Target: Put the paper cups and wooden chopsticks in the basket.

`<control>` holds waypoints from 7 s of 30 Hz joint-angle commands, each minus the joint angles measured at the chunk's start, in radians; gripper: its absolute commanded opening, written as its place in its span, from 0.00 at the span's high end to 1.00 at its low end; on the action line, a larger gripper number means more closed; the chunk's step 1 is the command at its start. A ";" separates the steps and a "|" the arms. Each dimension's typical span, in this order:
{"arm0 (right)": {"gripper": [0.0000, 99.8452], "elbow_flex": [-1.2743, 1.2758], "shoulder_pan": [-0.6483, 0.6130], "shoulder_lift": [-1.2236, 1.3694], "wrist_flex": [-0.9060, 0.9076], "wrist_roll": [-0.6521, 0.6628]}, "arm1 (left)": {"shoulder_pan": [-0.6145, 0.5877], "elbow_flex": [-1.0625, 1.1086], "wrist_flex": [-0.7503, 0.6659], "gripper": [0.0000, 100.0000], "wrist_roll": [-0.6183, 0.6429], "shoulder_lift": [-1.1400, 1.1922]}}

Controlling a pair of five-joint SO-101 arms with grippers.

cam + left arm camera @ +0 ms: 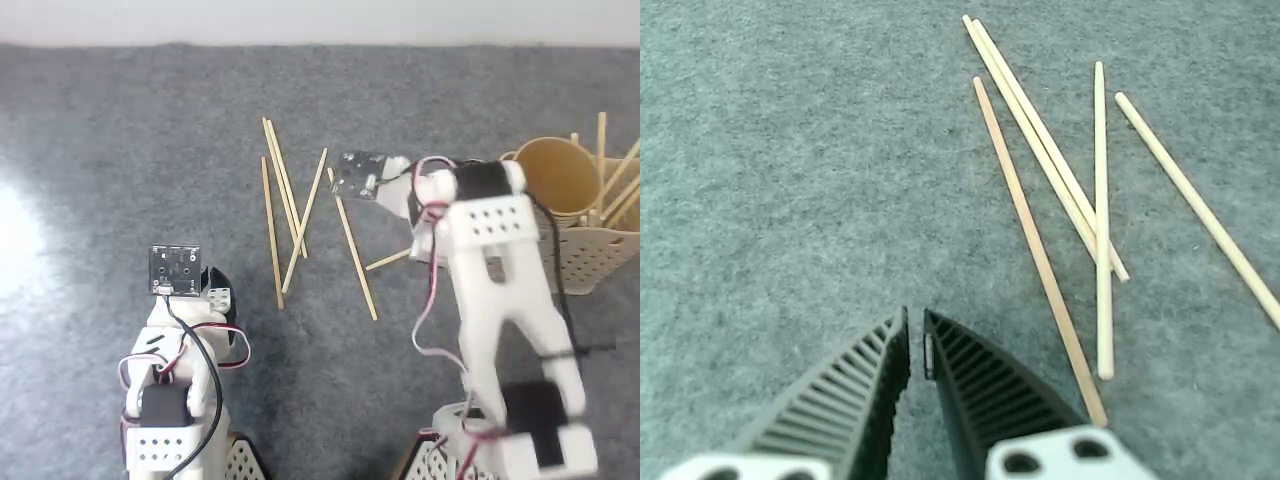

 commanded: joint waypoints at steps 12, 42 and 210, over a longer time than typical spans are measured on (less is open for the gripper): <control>0.85 -0.058 0.054 0.406 -0.283 0.327 | 0.009 -0.005 -0.017 0.98 -0.012 -0.008; 0.99 -0.138 0.028 0.587 -0.323 0.367 | 0.009 -0.005 -0.018 0.98 -0.012 -0.008; 0.88 0.112 0.320 -0.397 -0.120 -0.775 | 0.075 -0.005 0.011 0.98 -0.012 -0.008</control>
